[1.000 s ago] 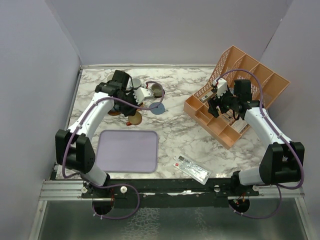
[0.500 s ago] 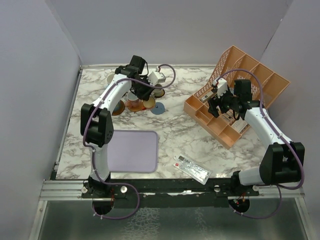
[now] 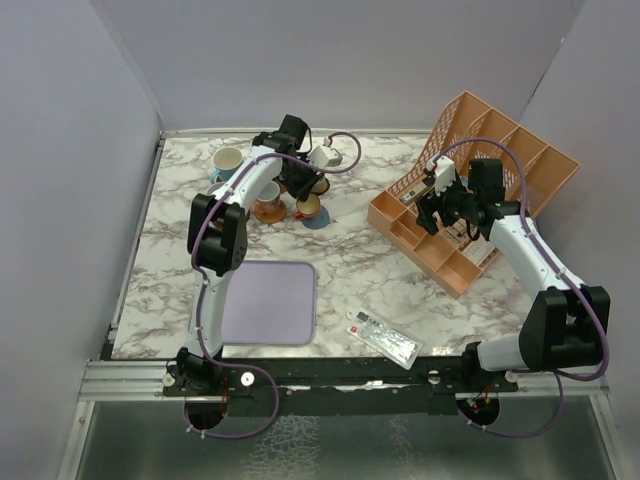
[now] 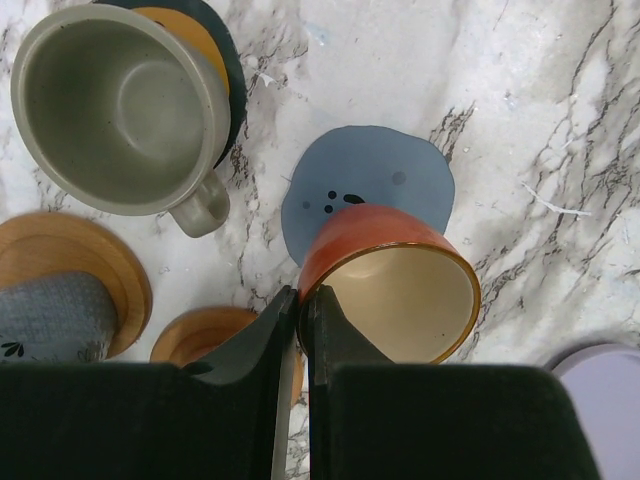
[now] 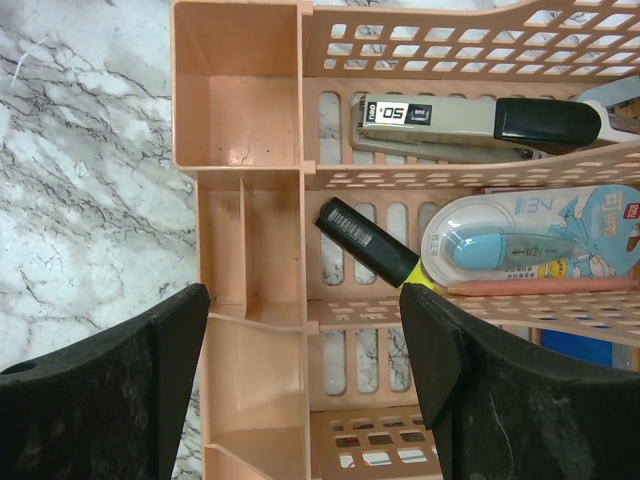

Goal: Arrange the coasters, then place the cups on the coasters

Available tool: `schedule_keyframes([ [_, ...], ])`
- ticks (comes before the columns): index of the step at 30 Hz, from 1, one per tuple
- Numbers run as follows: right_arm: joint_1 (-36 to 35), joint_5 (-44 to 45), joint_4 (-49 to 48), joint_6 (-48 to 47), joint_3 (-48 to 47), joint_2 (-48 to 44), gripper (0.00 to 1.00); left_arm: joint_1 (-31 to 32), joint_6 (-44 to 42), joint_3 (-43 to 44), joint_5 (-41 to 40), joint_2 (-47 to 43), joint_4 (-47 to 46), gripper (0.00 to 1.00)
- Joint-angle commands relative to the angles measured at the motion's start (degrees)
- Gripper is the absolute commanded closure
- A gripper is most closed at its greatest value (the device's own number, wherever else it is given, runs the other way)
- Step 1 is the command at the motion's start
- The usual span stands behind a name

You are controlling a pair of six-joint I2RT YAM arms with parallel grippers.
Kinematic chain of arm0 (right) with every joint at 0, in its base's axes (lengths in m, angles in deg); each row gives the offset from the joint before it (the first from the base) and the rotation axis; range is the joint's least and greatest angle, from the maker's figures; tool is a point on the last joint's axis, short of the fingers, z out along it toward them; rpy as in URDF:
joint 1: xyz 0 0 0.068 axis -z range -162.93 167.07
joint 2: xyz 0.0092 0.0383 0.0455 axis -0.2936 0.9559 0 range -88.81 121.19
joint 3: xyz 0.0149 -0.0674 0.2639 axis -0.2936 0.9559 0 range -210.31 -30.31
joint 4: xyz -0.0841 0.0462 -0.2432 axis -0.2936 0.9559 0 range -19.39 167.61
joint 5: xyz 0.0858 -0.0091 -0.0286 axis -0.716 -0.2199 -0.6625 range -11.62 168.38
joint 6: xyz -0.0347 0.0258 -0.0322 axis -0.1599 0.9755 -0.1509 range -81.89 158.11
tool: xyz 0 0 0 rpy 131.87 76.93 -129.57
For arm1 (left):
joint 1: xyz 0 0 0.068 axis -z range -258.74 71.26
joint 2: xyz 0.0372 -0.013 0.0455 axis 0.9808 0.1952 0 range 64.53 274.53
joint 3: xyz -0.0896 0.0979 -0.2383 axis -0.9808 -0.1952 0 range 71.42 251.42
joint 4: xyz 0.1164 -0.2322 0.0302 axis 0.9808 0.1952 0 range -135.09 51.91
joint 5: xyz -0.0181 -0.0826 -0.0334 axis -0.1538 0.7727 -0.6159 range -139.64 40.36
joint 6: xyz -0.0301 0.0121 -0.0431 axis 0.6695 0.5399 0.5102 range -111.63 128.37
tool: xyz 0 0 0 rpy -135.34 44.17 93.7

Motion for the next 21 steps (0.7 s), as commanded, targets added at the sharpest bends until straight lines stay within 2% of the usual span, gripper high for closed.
schedule_keyframes([
  [1,0.39,-1.17,-0.08,-0.19,-0.83,-1.17,0.22,0.33,-0.31,2.75,-0.96,1.07,0.1,1.0],
  [21,0.4,-0.86,-0.1,-0.29,-0.83,-0.98,0.22,1.31,-1.17,8.94,-1.81,6.52,4.83,1.0],
])
